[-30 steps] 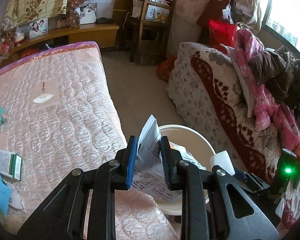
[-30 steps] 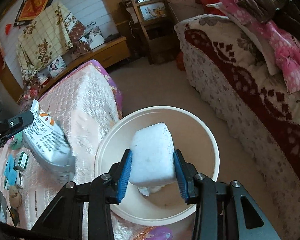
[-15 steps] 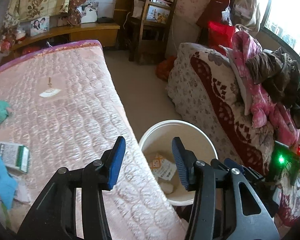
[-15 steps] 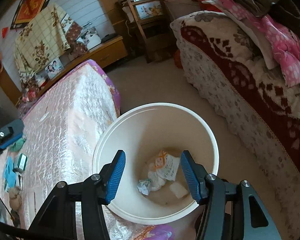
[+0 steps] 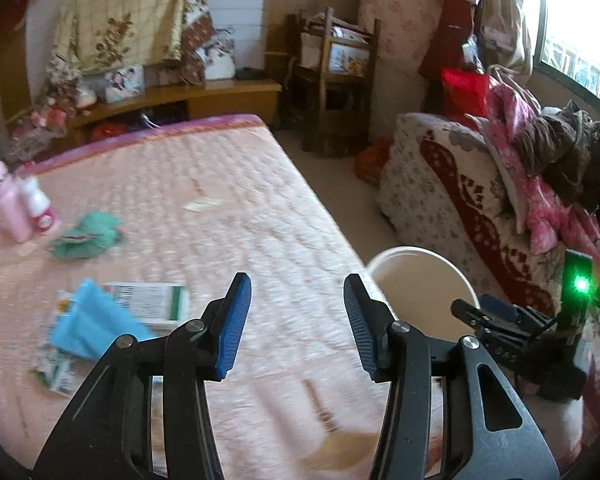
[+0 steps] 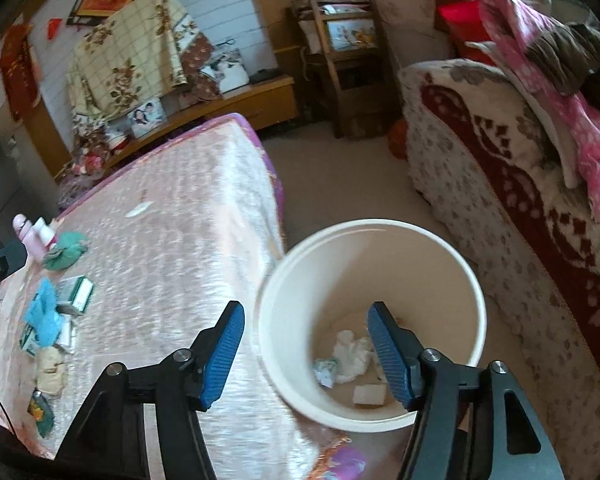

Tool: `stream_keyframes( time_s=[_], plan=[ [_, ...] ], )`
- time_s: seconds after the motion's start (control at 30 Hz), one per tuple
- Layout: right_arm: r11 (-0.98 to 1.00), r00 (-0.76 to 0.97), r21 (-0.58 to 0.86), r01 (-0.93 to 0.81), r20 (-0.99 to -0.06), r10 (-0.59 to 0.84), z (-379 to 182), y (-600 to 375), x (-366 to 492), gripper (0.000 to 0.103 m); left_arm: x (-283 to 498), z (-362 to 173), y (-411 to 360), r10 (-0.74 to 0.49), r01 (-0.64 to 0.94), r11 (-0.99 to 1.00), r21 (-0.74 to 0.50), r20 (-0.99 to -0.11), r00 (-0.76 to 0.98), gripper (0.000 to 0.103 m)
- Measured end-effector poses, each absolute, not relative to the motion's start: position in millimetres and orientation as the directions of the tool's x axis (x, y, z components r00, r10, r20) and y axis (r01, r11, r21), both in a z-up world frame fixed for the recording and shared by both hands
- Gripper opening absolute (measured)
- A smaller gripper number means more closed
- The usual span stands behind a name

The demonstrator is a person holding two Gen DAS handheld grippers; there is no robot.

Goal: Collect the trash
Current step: 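Move both tools back over the trash on the mattress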

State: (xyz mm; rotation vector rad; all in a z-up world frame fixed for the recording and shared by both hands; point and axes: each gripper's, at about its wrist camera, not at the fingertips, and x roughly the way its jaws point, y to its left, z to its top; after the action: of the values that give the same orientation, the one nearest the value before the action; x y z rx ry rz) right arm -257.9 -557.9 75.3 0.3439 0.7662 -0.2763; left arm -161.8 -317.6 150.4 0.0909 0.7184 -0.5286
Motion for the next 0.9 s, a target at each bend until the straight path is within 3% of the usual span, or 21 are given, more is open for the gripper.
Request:
stream_keyframes(
  time_s=[0.3,0.4,0.53,0.9],
  plan=[
    [0.952,0.721,0.170,0.256,-0.689,-0.071,101,-491,-241,0.064,-156,149,-229,-0.376,0.385,0.913,-0.135,-0.642,0.668,0.046],
    [0.963,0.733,0.158,0.220,-0.677,-0.056,108,-470,-234,0.070,-152,147,-199,-0.353,0.339,0.929,-0.152,-0.645,0.677,0.047],
    [0.974,0.747,0.155,0.167,-0.665,-0.022,116,-439,-223,0.070,-149,143,-154,-0.320,0.278,0.945,-0.171,-0.648,0.691,0.056],
    [0.985,0.707,0.170,0.017,-0.699,0.109,99,-368,-185,0.071,-142,120,-75,-0.236,0.173,0.972,-0.160,-0.685,0.689,0.057]
  ],
)
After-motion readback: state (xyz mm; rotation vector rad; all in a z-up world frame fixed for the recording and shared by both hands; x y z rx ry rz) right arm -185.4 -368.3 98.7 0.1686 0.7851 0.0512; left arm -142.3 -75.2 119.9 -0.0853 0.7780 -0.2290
